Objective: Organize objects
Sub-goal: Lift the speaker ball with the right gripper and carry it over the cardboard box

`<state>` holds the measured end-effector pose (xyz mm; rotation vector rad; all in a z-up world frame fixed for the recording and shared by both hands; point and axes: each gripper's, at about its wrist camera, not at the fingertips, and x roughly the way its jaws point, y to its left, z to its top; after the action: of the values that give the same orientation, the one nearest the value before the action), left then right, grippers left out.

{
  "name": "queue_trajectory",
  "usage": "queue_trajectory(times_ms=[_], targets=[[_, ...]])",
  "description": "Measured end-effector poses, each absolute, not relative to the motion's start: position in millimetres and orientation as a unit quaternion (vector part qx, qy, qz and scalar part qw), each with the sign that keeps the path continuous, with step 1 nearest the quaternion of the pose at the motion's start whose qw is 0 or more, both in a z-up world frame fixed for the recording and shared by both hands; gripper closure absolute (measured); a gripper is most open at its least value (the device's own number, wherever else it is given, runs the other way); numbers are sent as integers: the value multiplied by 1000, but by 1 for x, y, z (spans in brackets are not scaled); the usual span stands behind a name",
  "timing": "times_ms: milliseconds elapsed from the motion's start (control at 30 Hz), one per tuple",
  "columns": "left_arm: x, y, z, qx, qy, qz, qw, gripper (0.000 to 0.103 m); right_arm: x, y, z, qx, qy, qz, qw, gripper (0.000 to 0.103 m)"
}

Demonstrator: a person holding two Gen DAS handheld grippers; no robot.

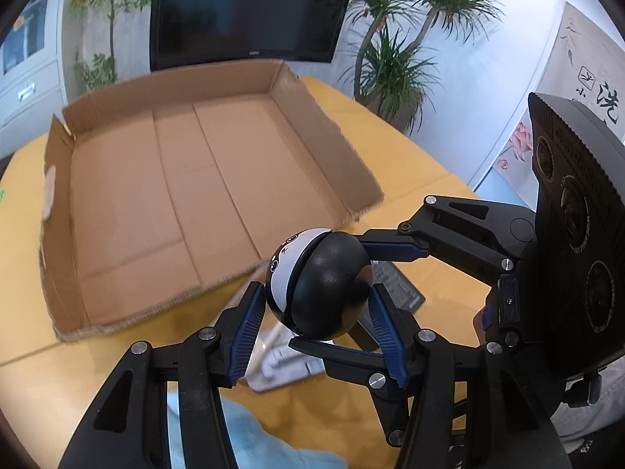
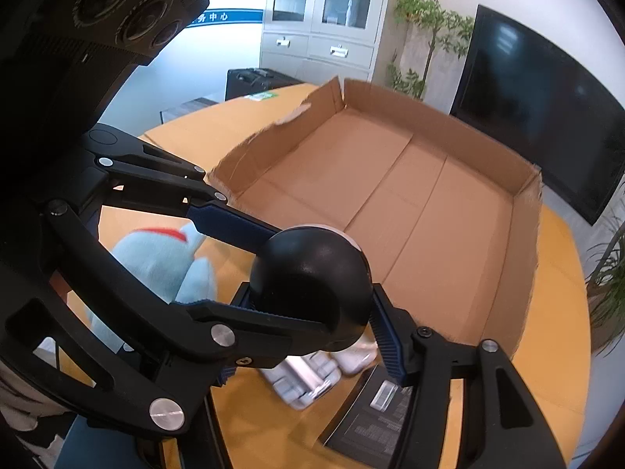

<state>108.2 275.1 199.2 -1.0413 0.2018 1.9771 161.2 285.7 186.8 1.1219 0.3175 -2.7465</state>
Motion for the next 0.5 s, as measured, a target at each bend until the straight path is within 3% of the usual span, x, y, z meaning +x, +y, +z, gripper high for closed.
queue_trajectory(times_ms=[500], targets=[[63, 284, 207, -408, 72, 793, 446, 49, 133, 298, 198, 359, 107, -925, 70, 47]])
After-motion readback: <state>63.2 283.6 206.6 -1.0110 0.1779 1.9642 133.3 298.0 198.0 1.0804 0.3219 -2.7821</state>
